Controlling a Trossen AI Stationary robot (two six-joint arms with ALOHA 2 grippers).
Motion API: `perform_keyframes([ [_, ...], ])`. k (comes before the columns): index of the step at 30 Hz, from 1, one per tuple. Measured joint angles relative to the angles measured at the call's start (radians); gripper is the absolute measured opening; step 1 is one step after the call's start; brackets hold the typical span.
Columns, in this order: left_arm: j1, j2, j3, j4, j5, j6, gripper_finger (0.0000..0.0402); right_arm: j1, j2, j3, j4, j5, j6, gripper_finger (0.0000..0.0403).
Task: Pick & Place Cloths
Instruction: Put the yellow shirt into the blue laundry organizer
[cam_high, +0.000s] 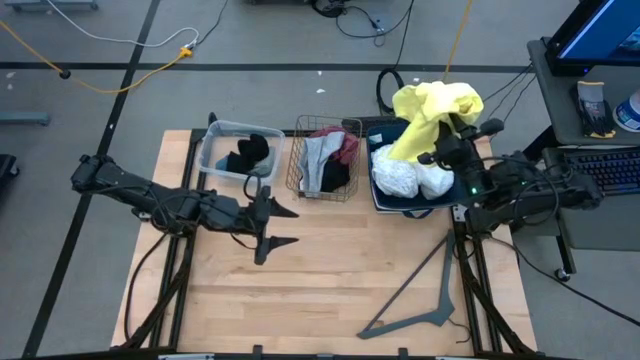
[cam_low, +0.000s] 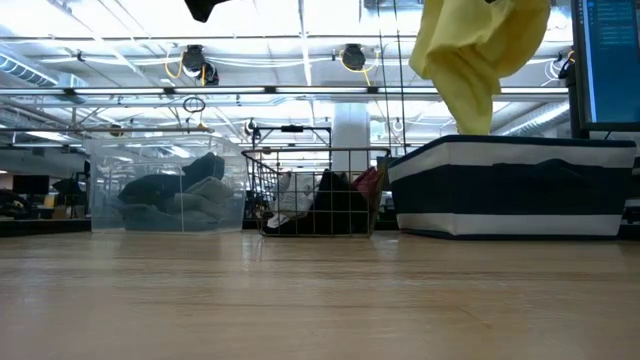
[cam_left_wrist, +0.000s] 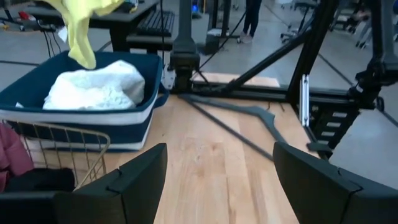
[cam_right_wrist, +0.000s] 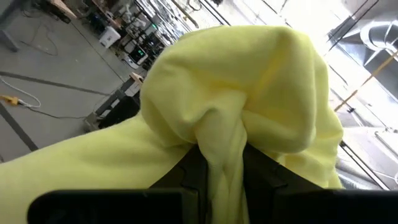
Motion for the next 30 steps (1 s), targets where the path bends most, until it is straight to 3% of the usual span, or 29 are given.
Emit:
perform_keyframes([
  [18,0.000,0.000,0.000,0.081,0.000,0.019,0.0296,0.183,-0.038,0.146,-0.310,-0.010,0.123,0.0051],
  [30,0.000,0.000,0.000,0.082,0.000,0.003,0.0296,0.208,-0.080,0.264,-0.806,0.043,0.477,0.0050],
])
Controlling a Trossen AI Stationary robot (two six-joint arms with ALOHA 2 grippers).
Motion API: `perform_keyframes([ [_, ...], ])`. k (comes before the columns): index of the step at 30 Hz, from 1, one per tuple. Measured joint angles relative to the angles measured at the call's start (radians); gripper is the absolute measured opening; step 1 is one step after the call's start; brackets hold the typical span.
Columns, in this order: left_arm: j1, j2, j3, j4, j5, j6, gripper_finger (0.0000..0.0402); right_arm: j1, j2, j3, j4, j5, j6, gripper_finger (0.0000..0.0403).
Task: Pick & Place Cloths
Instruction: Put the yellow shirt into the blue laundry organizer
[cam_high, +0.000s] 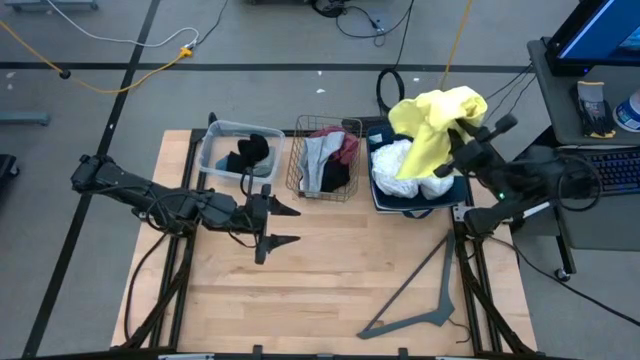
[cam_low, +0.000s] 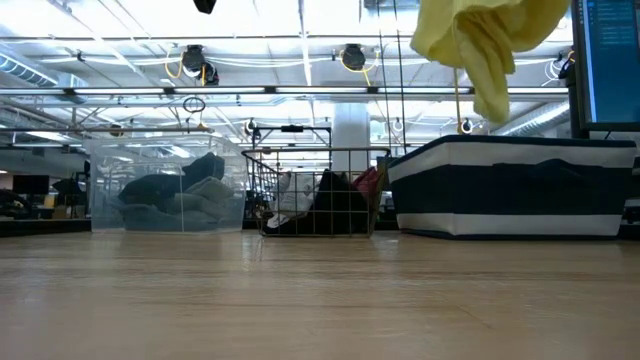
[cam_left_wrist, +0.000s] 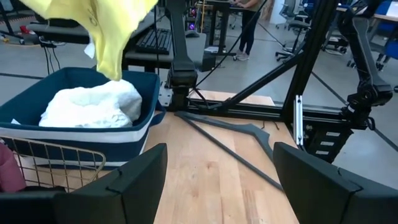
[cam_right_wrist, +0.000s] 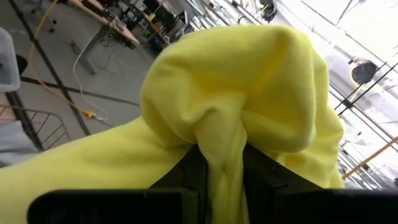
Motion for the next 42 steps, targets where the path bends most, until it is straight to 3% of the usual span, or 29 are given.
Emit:
perform_keyframes([
  [8,0.000,0.000,0.000,0.023,0.001,-0.012,0.0296,-0.014,-0.026,0.000,-0.119,0.072,0.149,0.0049],
  [15,0.000,0.000,0.000,0.024,0.057,-0.008,0.0296,-0.014,-0.057,0.001,-0.321,0.062,0.360,0.0049],
  [20,0.000,0.000,0.000,0.024,0.059,-0.010,0.0296,-0.032,-0.085,0.001,-0.534,-0.126,0.576,0.0049],
  [27,0.000,0.000,0.000,0.024,0.059,-0.011,0.0296,-0.207,-0.075,0.001,-0.747,-0.335,0.769,0.0049],
  [36,0.000,0.000,0.000,0.022,0.058,-0.011,0.0296,-0.504,-0.013,0.001,-0.809,-0.627,0.829,0.0049],
  [42,0.000,0.000,0.000,0.019,0.059,-0.010,0.0296,-0.687,0.084,0.001,-0.870,-0.742,0.865,0.0049],
])
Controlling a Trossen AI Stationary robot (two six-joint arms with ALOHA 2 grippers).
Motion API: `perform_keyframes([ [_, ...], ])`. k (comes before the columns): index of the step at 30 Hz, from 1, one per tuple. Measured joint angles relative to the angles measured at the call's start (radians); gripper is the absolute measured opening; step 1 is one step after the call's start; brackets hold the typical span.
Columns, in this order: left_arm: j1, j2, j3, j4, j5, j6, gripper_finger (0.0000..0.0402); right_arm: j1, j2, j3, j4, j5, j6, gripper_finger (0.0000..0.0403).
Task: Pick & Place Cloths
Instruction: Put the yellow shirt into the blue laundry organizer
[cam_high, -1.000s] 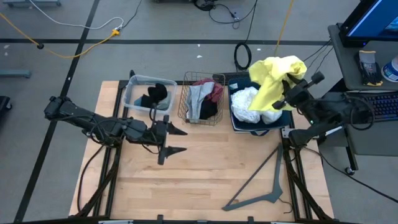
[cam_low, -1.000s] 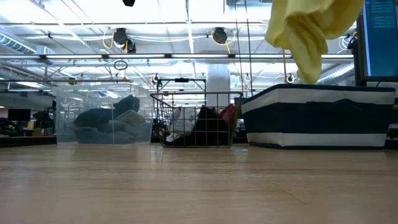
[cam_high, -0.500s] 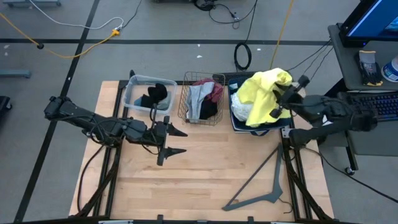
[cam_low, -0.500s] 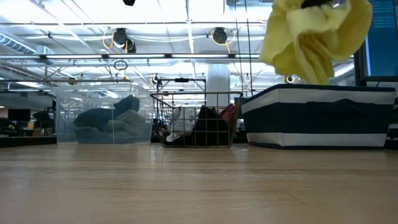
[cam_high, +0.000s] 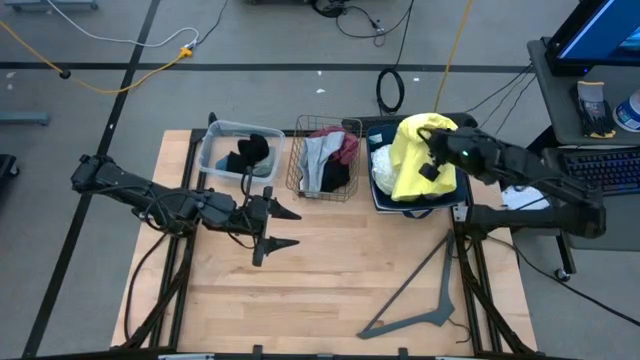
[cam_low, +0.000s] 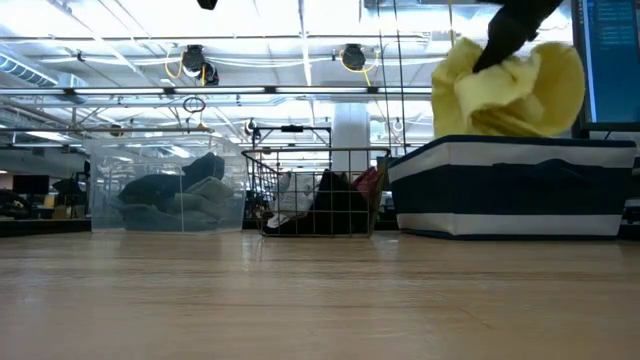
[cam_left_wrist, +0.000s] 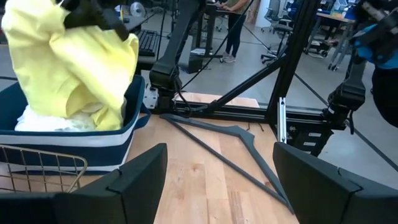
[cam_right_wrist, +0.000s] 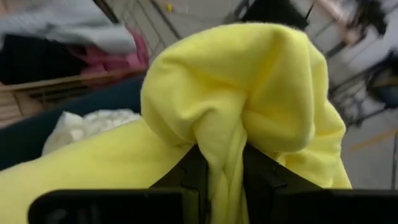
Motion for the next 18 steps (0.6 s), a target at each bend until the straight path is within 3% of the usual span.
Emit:
perform_keyframes([
  [9,0.000,0.000,0.000,-0.021,0.001,0.001,0.0296,-0.189,0.141,-0.054,-0.003,-0.227,0.026,0.0049],
  [18,0.000,0.000,0.000,-0.054,0.001,0.001,0.0296,-0.303,0.264,-0.187,0.047,-0.340,0.021,0.0057],
])
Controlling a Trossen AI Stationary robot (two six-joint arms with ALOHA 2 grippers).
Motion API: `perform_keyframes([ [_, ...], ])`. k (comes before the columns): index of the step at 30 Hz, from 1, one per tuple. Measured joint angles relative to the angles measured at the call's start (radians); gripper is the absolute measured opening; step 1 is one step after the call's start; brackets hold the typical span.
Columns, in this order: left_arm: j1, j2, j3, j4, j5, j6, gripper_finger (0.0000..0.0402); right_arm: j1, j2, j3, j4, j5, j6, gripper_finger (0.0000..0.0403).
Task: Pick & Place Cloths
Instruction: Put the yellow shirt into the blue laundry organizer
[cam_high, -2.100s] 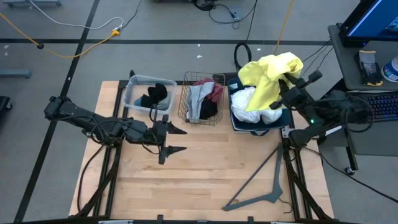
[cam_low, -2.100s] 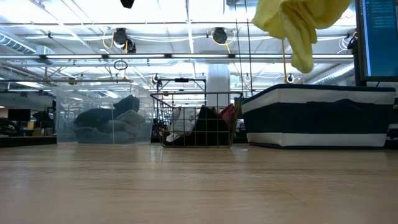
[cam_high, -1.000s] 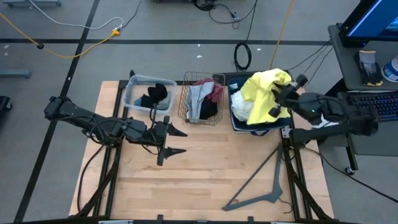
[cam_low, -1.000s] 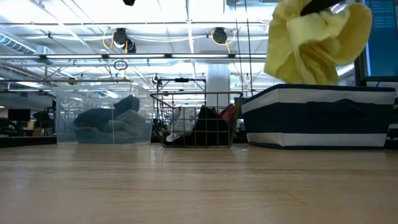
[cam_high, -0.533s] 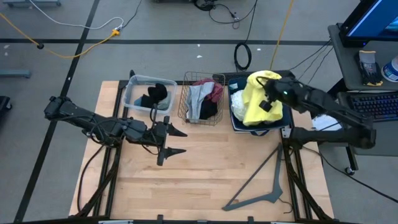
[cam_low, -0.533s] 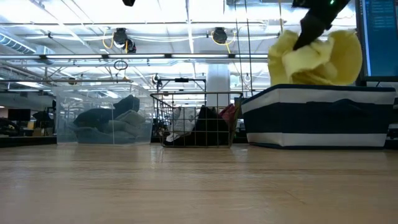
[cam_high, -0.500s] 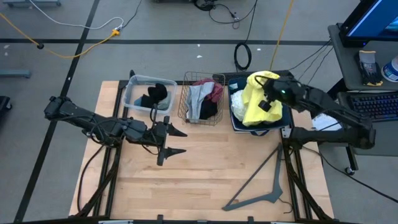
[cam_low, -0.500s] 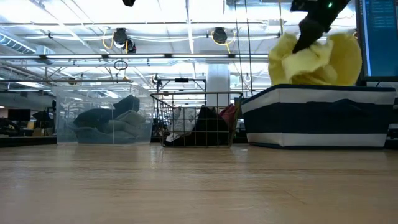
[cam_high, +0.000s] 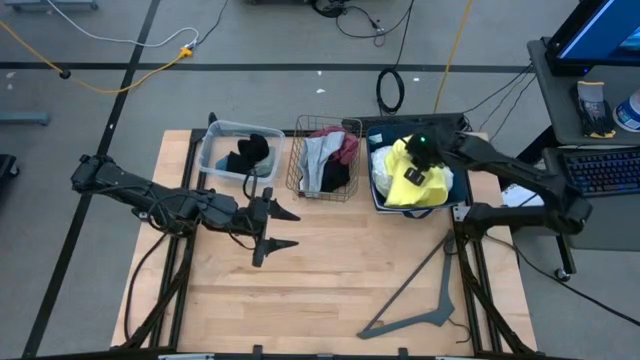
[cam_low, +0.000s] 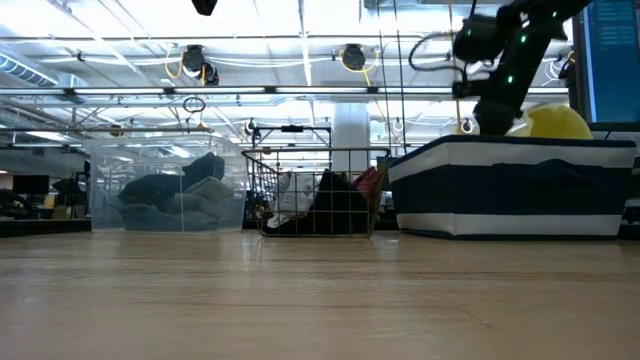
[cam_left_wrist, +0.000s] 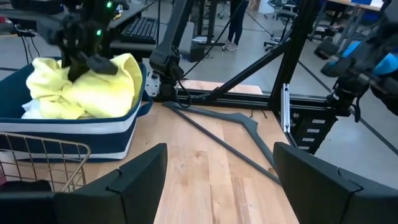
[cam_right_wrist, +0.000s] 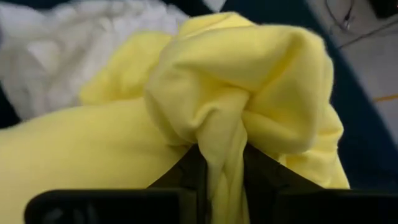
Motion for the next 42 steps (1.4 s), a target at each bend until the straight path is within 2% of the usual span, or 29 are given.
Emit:
perform_keyframes([
  [3,0.000,0.000,0.000,-0.001,0.000,0.000,0.0296,-0.022,0.037,-0.027,0.018,-0.015,0.001,0.0056],
  [8,0.000,0.000,0.000,-0.003,0.000,0.001,0.0296,-0.041,0.092,-0.050,0.037,-0.151,0.001,0.0058],
  [19,0.000,0.000,0.000,-0.003,-0.003,0.033,0.0296,-0.041,0.148,-0.052,0.040,-0.152,0.005,0.0141],
  [25,0.000,0.000,0.000,-0.024,-0.008,0.036,0.0296,-0.028,0.110,-0.056,0.028,-0.145,0.006,0.0197],
  [32,0.006,0.000,0.000,-0.047,-0.011,0.037,0.0296,-0.002,0.041,-0.057,0.009,-0.074,0.014,0.0260],
  [42,0.017,0.000,0.000,-0.086,0.006,0.062,0.0296,0.035,-0.074,-0.057,0.002,-0.075,0.049,0.0296],
])
